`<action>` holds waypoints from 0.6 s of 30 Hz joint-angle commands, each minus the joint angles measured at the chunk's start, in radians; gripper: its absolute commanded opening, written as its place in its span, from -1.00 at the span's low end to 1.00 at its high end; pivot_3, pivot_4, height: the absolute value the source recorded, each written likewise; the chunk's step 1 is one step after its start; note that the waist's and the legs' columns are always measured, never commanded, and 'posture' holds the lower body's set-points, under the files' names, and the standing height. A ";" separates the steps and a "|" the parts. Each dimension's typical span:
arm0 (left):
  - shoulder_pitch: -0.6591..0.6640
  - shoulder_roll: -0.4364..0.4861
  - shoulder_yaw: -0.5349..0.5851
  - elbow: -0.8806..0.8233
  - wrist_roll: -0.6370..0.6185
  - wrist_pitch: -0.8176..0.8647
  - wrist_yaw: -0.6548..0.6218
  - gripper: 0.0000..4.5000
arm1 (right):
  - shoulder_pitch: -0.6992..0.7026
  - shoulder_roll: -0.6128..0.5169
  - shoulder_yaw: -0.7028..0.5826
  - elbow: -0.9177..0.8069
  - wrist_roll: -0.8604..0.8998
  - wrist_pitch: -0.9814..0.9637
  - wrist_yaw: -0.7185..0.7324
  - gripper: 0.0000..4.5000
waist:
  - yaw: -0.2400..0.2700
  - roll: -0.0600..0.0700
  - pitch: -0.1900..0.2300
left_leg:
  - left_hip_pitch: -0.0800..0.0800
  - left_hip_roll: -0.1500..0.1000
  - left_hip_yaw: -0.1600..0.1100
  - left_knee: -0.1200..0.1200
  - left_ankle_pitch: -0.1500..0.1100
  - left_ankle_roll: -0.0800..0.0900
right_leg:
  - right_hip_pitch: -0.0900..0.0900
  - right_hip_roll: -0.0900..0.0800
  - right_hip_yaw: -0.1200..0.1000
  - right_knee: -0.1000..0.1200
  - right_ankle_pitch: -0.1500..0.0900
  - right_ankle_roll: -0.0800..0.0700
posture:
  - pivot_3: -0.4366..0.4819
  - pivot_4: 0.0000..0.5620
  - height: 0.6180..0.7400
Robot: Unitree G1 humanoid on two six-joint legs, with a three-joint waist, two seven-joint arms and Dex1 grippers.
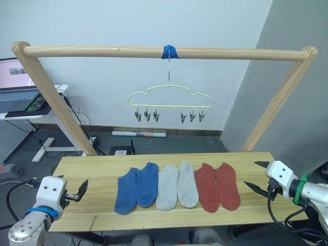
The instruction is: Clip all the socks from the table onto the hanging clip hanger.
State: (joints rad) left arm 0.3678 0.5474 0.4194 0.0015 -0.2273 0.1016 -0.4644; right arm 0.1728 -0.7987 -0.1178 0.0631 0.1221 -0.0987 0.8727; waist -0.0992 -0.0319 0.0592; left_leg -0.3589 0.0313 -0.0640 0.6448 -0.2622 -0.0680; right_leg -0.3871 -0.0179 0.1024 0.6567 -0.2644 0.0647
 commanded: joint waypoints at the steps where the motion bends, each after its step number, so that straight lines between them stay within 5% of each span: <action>1: -0.001 0.009 0.022 -0.036 -0.006 -0.018 -0.008 0.99 | -0.005 -0.011 -0.029 -0.013 0.013 -0.019 0.005 1.00 | 0.000 0.000 0.000 | 0.000 0.000 0.000 0.000 0.000 0.000 | 0.000 0.000 0.000 0.000 0.000 0.000 | -0.14 -0.99 1.00; 18: -0.037 0.001 0.069 -0.014 -0.075 -0.099 -0.053 0.99 | 0.022 0.001 -0.032 -0.025 0.016 -0.035 -0.008 1.00 | 0.001 0.000 0.000 | 0.000 0.000 0.000 0.000 0.000 0.000 | 0.000 0.000 0.000 0.000 0.000 0.000 | -0.18 -0.95 1.00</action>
State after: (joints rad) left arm 0.3448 0.5461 0.4621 0.0029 -0.2832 0.0270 -0.5144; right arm 0.1977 -0.7966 -0.1184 0.0630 0.1224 -0.1167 0.8681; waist -0.0983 -0.0318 0.0593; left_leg -0.3589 0.0313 -0.0639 0.6450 -0.2621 -0.0680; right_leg -0.3870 -0.0178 0.1024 0.6569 -0.2643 0.0647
